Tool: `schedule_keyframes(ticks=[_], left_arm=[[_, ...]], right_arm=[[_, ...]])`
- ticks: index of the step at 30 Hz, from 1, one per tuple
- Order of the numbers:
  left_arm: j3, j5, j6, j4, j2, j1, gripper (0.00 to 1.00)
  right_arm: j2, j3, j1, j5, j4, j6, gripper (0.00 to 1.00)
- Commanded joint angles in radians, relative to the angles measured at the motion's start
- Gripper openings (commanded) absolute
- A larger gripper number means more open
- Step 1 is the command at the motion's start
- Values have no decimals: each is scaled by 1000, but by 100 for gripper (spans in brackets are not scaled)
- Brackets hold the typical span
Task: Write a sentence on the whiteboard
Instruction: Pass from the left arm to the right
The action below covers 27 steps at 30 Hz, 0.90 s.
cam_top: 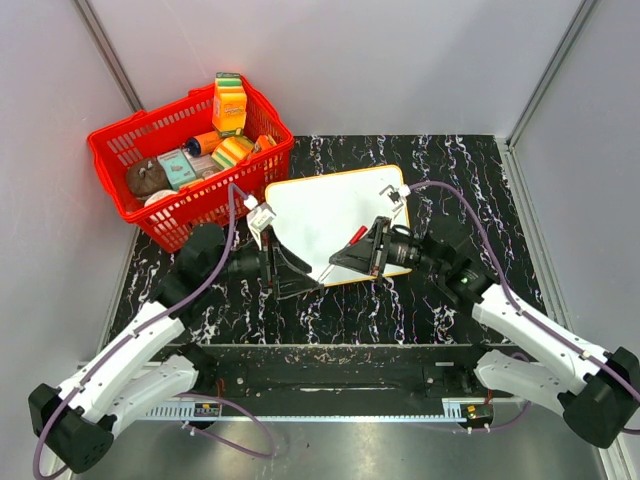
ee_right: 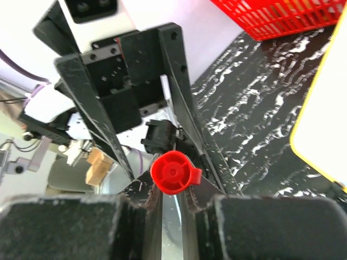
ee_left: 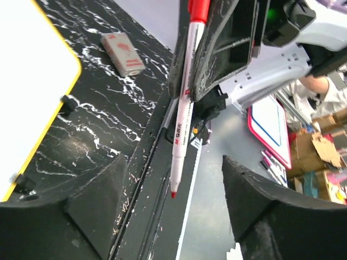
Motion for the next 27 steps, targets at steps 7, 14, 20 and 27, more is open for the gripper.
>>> schedule_keyframes(ticks=[7,14,20,27], left_arm=[[59,-274,57,-179,-99,2,92],[-68,-455,17,-217,-206,4,97],[-163,-546,-9,-182,-268,2,98],[-231,-618,-9,-171,-262,2,99]], right_arm=[[-111,67,5,300,-377,-244,0],[-205,-8,5,384,-451,-256,0],[-306,-61,7,473,-491,-255,0],[-381,-65,5,524,-508,-224,0]])
